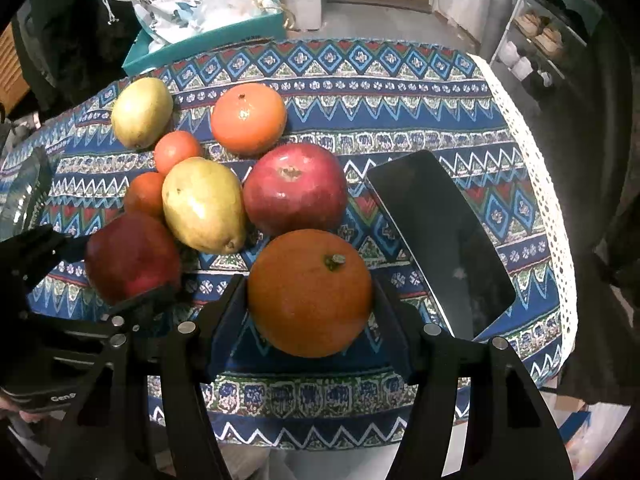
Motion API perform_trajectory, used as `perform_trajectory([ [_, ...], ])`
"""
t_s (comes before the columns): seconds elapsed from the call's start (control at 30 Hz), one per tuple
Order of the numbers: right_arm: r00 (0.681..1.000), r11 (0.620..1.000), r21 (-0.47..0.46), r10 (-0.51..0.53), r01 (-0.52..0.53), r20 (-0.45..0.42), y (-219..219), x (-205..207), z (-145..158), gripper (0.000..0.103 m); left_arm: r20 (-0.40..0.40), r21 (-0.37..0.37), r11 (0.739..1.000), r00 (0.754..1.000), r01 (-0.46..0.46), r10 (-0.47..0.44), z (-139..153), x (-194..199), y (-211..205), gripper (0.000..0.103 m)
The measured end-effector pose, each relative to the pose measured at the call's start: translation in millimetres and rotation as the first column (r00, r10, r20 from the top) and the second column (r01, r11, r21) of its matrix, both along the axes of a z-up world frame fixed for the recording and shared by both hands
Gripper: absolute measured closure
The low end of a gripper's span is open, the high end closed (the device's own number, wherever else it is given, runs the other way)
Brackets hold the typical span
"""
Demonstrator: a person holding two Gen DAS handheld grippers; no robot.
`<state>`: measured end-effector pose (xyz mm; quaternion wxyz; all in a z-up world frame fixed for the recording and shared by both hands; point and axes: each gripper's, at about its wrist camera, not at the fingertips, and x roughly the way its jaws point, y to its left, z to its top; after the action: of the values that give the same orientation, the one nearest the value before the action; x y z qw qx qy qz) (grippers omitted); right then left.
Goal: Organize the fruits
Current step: 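Close the left tool on the red apple while the right tool closes on the orange, then lift the red apple with the left tool while the right tool carries the orange toward the bowl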
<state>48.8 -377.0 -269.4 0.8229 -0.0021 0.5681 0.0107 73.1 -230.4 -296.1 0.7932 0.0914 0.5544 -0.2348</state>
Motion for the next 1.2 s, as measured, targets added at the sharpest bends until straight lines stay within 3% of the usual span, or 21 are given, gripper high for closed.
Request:
perform_trajectory([
  [0.5,0.991,1.0,-0.011,0.011,-0.009,0.132,12,-5,48,0.04,0.087,-0.073,0.995,0.993,-0.072,0.078,59,-12,28,0.029],
  [0.83,0.962,0.999,0.005,0.034,-0.036,0.272,32,-8,106,0.04,0.231,-0.113,0.989,0.965,-0.099,0.123,115,-21,50,0.029],
  [1.2,0.922,0.998,-0.004,0.063,-0.067,0.382,53,-15,155,0.04,0.313,-0.165,0.98,0.936,-0.112,0.159,158,-35,78,0.029],
])
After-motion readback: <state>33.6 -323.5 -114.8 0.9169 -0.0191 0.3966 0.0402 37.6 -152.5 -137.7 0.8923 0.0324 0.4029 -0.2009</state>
